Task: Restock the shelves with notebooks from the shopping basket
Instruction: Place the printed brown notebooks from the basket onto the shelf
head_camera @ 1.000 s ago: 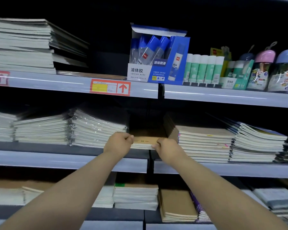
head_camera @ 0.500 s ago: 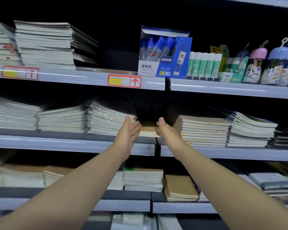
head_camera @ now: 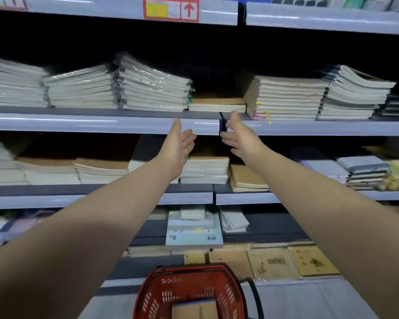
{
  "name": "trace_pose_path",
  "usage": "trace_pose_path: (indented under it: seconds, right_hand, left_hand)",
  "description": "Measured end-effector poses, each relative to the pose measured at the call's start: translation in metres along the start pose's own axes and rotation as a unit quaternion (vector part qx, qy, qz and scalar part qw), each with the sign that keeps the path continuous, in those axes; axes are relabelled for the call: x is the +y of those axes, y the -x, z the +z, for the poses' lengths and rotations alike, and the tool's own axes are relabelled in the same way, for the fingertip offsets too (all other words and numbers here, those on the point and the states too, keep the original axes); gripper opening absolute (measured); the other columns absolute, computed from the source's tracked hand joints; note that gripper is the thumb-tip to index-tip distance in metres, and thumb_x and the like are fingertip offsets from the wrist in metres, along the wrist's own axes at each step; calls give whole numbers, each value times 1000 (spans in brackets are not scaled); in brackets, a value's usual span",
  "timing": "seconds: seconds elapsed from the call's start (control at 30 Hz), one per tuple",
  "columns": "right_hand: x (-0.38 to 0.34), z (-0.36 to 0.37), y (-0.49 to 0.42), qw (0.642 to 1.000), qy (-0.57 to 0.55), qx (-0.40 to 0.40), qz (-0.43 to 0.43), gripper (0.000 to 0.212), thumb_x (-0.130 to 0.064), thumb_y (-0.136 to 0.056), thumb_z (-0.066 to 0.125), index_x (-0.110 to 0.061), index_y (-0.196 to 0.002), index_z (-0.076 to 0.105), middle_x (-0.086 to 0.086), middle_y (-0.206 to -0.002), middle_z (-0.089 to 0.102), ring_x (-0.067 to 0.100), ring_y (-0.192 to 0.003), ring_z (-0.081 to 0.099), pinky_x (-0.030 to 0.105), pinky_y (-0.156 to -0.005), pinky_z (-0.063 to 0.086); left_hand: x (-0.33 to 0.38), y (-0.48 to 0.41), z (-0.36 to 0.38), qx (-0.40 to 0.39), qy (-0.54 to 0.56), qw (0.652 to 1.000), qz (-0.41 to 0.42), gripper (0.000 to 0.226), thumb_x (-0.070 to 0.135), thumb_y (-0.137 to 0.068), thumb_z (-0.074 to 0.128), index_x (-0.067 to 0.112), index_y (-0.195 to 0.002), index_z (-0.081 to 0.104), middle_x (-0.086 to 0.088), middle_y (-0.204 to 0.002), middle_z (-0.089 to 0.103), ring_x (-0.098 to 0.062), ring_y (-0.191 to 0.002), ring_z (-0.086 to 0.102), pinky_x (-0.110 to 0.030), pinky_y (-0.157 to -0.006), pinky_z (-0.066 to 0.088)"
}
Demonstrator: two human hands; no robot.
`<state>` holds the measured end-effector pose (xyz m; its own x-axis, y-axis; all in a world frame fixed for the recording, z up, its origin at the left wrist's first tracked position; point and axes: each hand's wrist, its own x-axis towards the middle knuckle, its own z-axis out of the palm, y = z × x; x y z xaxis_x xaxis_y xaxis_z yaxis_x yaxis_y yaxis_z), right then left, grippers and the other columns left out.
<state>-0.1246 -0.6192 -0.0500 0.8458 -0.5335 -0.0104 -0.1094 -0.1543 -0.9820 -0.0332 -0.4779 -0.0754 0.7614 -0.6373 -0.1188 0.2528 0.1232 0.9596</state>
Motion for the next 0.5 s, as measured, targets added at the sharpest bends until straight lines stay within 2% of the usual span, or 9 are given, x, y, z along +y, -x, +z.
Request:
trace_pose_path:
  seconds: [0.13,0.27,0.43,0.5]
  right_hand:
    - [24,4,9,1000,2,-7,23,75,-67,-94,25,-18,-150,31,9,-142,51,20,-128,50,30,-95,34]
    - [53,8,11,998,14,-15,53,72,-65,-95,26,-16,-147,35,8,-141,51,19,-127,51,30,-94,36]
    - [93,11,12,994,44,-48,86,72,-66,-94,27,-17,-146,38,6,-140,53,14,-116,54,39,-112,31]
    - [106,11,11,993,47,-60,91,73,-67,-94,26,-17,-145,39,6,-138,54,12,-111,53,39,-112,32]
  left_hand:
    - [-25,5,-7,13,-2,1000,-27,79,68,-95,15,15,-152,27,-1,-156,32,-16,-145,27,-37,-119,12]
    - [-50,9,-13,34,1,998,-53,80,69,-95,15,14,-153,26,-1,-156,32,-17,-145,27,-38,-119,11]
    - [-87,16,-19,64,-21,991,-113,76,65,-97,12,15,-154,21,0,-159,26,-17,-147,22,-38,-120,8]
    - [-99,15,-24,77,-21,989,-124,74,63,-98,12,15,-154,21,0,-159,26,-15,-146,23,-37,-120,8]
